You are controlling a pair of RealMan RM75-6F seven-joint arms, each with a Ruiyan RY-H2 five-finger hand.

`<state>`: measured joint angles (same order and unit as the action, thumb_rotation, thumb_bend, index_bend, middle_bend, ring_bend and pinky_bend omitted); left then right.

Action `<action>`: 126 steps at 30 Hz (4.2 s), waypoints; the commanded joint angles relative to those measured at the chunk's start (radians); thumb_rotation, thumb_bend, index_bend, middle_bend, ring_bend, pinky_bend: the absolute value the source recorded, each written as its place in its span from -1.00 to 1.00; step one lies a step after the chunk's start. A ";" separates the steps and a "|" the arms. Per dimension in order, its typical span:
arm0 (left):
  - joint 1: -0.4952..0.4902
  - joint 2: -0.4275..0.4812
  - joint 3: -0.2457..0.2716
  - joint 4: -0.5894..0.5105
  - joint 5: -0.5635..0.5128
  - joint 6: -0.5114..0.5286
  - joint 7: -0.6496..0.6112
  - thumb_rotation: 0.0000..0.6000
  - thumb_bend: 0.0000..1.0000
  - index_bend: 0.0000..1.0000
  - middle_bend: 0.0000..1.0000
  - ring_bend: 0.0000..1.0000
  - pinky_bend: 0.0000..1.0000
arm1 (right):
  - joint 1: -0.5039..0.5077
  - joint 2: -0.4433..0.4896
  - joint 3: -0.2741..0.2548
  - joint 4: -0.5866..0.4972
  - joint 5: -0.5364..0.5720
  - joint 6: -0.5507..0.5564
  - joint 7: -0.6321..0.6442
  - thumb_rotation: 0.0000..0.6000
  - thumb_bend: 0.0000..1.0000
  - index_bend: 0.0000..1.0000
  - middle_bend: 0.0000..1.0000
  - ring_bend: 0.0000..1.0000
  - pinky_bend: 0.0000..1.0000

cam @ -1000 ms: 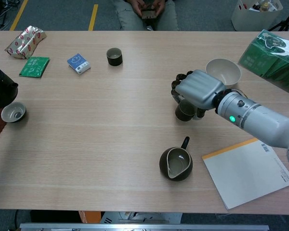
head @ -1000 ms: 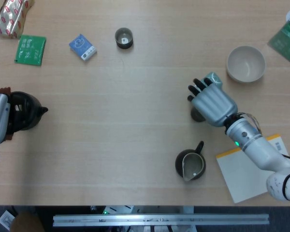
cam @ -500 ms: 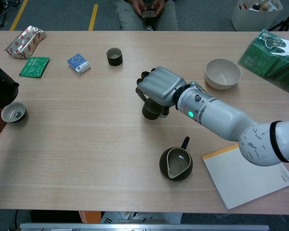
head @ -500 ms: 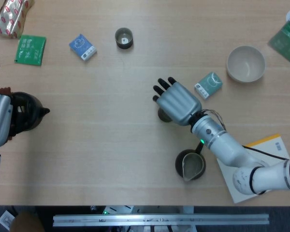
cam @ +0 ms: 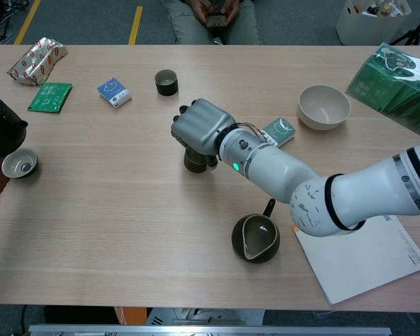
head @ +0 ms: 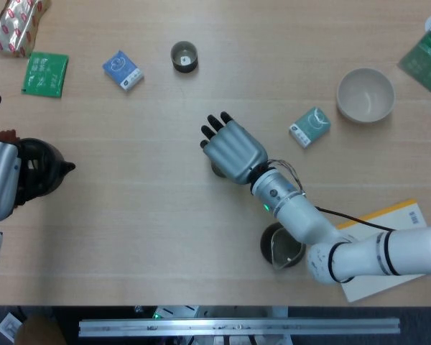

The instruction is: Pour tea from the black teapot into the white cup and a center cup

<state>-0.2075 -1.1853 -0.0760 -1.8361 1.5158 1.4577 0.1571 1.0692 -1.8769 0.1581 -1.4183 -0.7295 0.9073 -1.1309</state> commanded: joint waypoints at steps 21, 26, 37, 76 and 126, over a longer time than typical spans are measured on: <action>0.018 0.013 0.002 0.006 0.001 0.017 -0.017 0.97 -0.34 0.89 0.99 0.68 -0.86 | 0.105 -0.100 -0.015 0.127 0.109 -0.012 -0.024 1.00 -0.78 -0.12 -0.52 -0.85 -0.73; 0.019 0.012 0.004 0.006 0.003 0.017 -0.018 0.98 -0.34 0.89 0.99 0.68 -0.86 | 0.115 -0.098 -0.018 0.125 0.126 -0.011 -0.024 1.00 -0.78 -0.22 -0.54 -0.86 -0.76; 0.019 0.013 0.003 0.009 0.005 0.015 -0.022 0.98 -0.34 0.89 0.99 0.68 -0.86 | 0.128 -0.073 -0.029 0.088 0.141 -0.014 -0.008 1.00 -0.78 -0.55 -0.65 -0.94 -0.83; -0.110 -0.146 -0.028 0.018 -0.036 -0.144 0.141 0.99 -0.34 0.89 0.99 0.68 -0.86 | -0.437 0.857 -0.284 -0.470 -0.622 0.402 0.668 1.00 -0.81 -0.64 -0.69 -0.97 -0.84; -0.348 -0.554 -0.096 0.301 -0.208 -0.253 0.447 1.00 -0.34 0.89 0.98 0.67 -0.86 | -0.778 0.956 -0.219 -0.298 -0.868 0.523 0.975 1.00 -0.81 -0.64 -0.69 -0.97 -0.84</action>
<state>-0.5529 -1.7354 -0.1731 -1.5392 1.3100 1.2046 0.6005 0.2921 -0.9211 -0.0612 -1.7170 -1.5980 1.4311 -0.1566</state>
